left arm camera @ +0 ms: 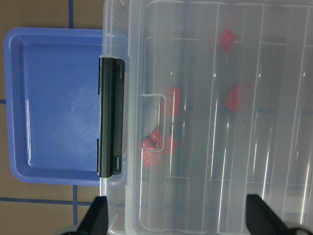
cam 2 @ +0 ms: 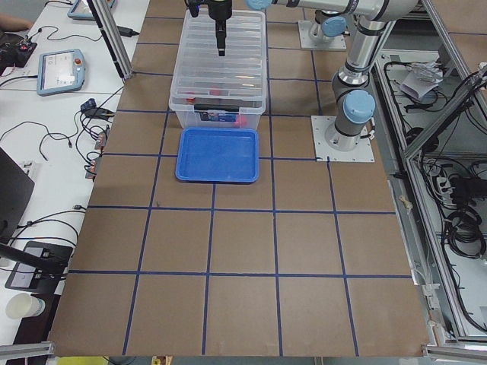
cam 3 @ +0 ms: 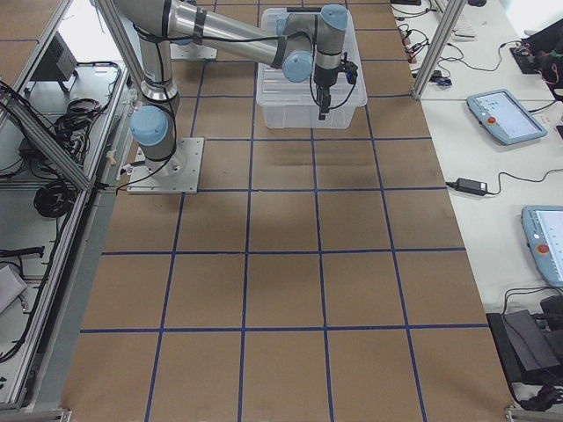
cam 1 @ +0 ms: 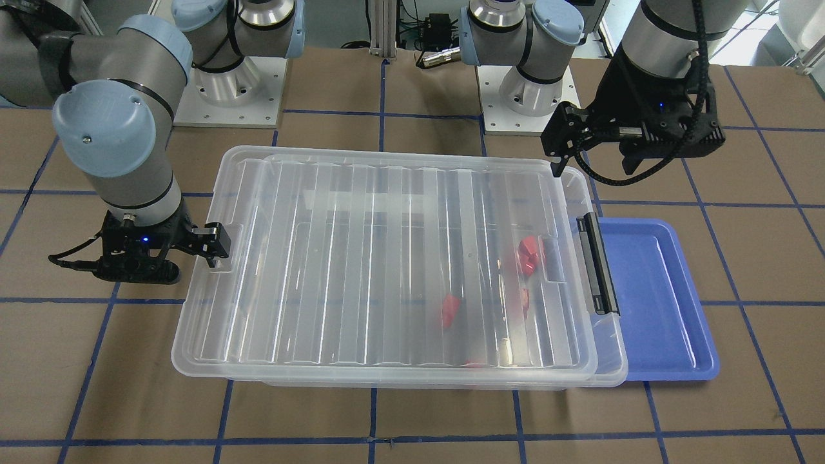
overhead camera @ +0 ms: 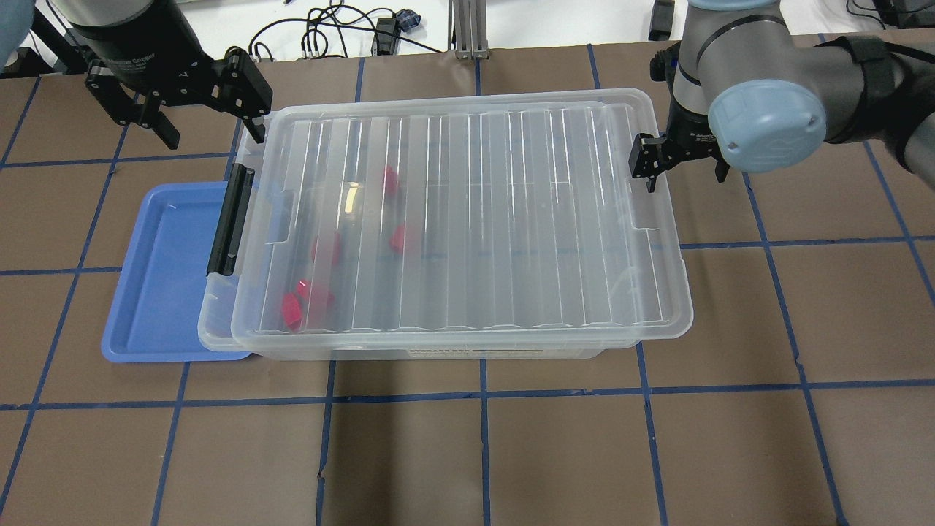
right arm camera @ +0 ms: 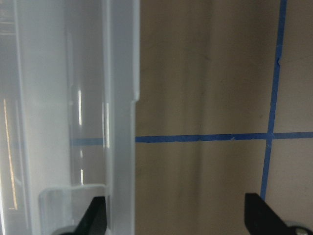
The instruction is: Place red block in blue tray from box
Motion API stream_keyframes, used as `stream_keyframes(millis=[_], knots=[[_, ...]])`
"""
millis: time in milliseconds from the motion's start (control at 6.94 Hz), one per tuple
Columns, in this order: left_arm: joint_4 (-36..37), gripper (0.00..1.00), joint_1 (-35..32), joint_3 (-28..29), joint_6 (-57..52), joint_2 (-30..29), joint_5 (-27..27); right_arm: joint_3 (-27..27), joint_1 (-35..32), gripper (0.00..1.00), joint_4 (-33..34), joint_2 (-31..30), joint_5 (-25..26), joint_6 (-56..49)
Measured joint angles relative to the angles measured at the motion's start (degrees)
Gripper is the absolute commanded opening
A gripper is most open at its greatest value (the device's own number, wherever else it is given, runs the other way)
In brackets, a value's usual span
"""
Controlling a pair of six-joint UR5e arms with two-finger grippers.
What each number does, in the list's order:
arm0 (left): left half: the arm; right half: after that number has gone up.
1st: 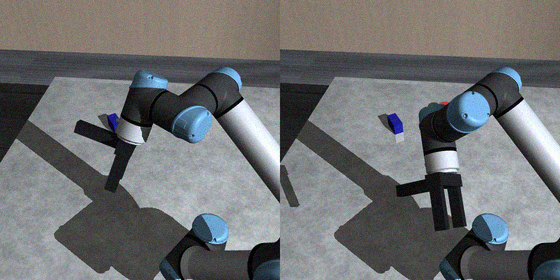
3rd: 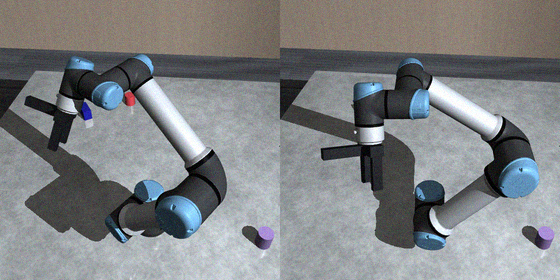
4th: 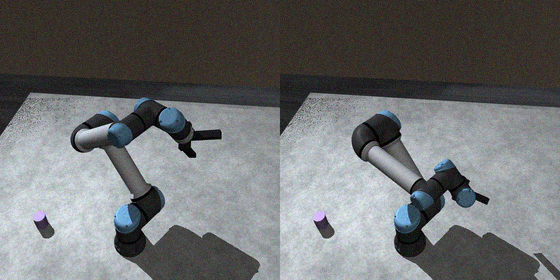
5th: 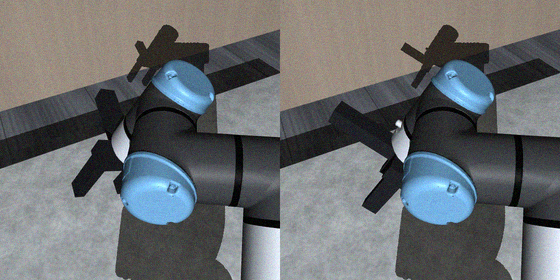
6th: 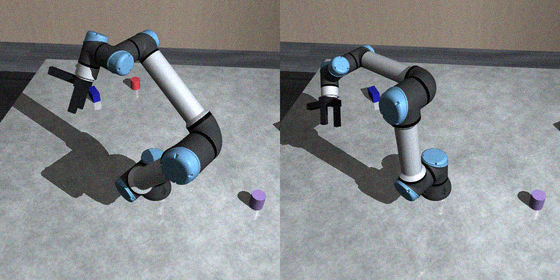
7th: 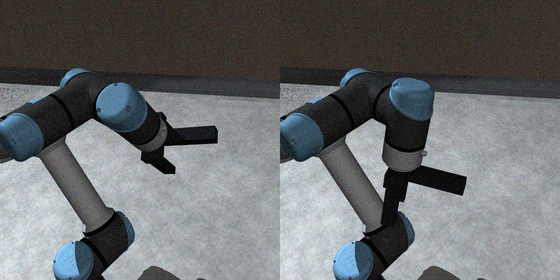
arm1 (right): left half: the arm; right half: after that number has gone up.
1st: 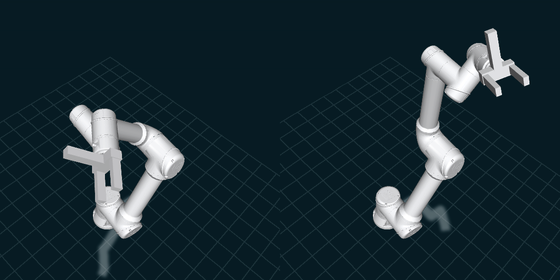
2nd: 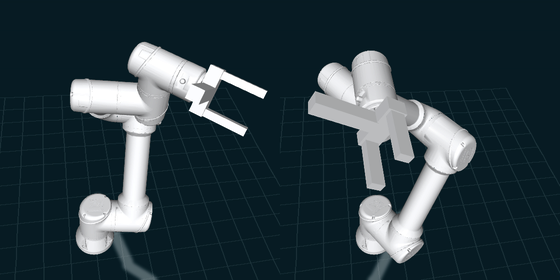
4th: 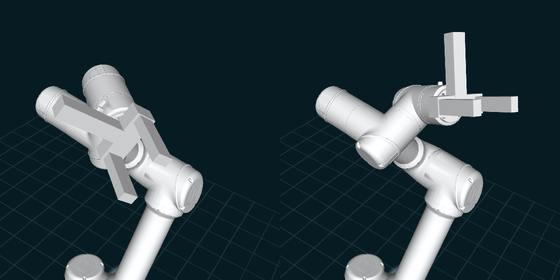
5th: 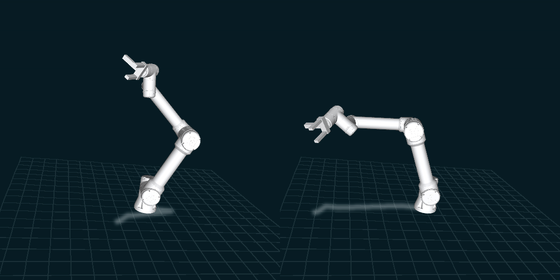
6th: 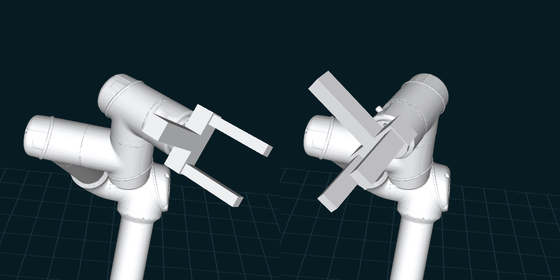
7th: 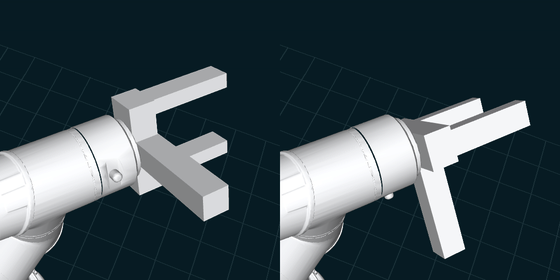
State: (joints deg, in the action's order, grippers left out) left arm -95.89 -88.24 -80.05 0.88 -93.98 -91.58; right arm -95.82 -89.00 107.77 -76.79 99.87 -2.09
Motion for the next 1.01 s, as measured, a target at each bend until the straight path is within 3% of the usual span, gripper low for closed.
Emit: stream_keyframes(millis=[1008], knots=[[-0.1, 1.0, 0.0, 1.0, 0.0, 0.0, 0.0, 0.1, 9.6, 1.0, 0.0, -0.1, 1.1, -5.7]])
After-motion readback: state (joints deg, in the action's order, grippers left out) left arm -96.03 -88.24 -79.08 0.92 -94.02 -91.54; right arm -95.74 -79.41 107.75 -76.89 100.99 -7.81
